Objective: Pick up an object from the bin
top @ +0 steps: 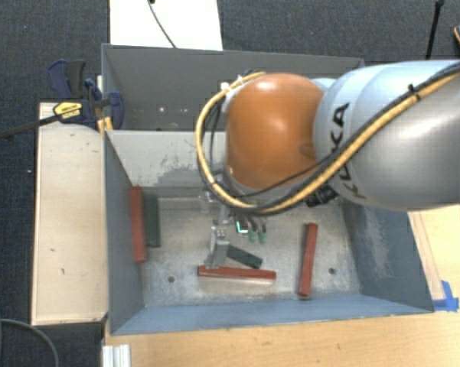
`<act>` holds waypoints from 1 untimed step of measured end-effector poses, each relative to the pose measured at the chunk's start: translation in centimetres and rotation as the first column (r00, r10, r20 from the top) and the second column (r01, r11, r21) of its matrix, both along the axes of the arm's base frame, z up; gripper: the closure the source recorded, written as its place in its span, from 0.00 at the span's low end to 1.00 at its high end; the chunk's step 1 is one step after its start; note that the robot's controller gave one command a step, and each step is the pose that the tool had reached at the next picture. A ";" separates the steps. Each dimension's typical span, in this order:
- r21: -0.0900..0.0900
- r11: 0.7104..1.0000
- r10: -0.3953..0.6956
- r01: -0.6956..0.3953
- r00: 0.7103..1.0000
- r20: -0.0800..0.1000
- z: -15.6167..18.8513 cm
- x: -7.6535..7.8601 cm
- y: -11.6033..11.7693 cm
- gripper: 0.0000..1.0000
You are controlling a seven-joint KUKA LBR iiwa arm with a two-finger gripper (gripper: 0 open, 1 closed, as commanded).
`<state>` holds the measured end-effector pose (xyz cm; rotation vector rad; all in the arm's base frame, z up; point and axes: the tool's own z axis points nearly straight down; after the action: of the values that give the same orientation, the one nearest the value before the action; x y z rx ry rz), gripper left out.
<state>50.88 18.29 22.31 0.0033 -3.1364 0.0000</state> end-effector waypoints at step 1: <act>0.000 0.979 0.203 -0.203 0.979 0.000 -13.0 0.3 -6.9 0.00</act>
Offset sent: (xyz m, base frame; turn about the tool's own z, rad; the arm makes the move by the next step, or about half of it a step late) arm 0.0042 -0.0667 -0.1271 -0.2074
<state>51.19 11.41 9.28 0.3240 -3.1193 0.0011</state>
